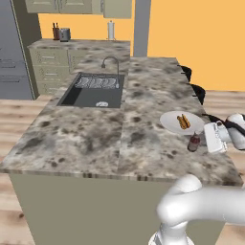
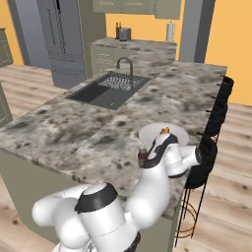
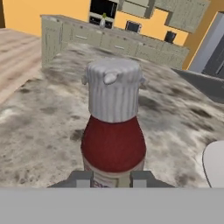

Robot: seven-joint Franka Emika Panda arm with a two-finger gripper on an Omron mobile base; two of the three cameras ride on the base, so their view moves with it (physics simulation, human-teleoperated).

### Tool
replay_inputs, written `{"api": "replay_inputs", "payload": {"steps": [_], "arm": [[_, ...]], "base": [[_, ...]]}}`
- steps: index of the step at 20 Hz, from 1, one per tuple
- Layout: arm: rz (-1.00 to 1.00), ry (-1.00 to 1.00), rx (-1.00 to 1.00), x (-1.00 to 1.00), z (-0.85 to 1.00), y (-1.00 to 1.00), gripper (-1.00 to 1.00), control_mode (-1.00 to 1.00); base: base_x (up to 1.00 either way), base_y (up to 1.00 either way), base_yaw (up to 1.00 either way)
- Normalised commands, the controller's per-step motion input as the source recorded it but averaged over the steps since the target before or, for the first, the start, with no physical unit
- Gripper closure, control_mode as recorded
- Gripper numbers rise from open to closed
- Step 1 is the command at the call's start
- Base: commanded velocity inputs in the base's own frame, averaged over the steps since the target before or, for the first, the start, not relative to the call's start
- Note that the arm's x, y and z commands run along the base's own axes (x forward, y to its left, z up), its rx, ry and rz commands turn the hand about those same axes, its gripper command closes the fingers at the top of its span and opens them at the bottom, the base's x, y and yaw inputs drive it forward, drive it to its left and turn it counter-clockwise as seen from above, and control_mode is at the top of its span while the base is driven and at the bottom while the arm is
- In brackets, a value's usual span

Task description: Move the hot dog bun to the plate on the dining table and place the condiment next to that plate. Then navigate to the fridge and take the sausage and place it on the plate as well.

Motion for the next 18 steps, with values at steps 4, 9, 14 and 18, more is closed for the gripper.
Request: {"api": "replay_inputs", "payload": {"steps": [4,9,14,18], "arm": [[0.0,0.0,0.0,0.55,-0.3,-0.01,1.0,-1.0],[0.0,0.0,0.0,0.55,-0.31,-0.05,1.0,-1.0],[0.0,0.0,0.0,0.49,-0.33,-0.07,1.0,-1.0],[0.0,-0.05,0.0,0.05,-0.18,-0.1,-1.0,-1.0]], "base": [[0.0,0.0,0.0],[0.0,0.0,0.0],[0.0,0.0,0.0],[0.0,0.0,0.0]]}}
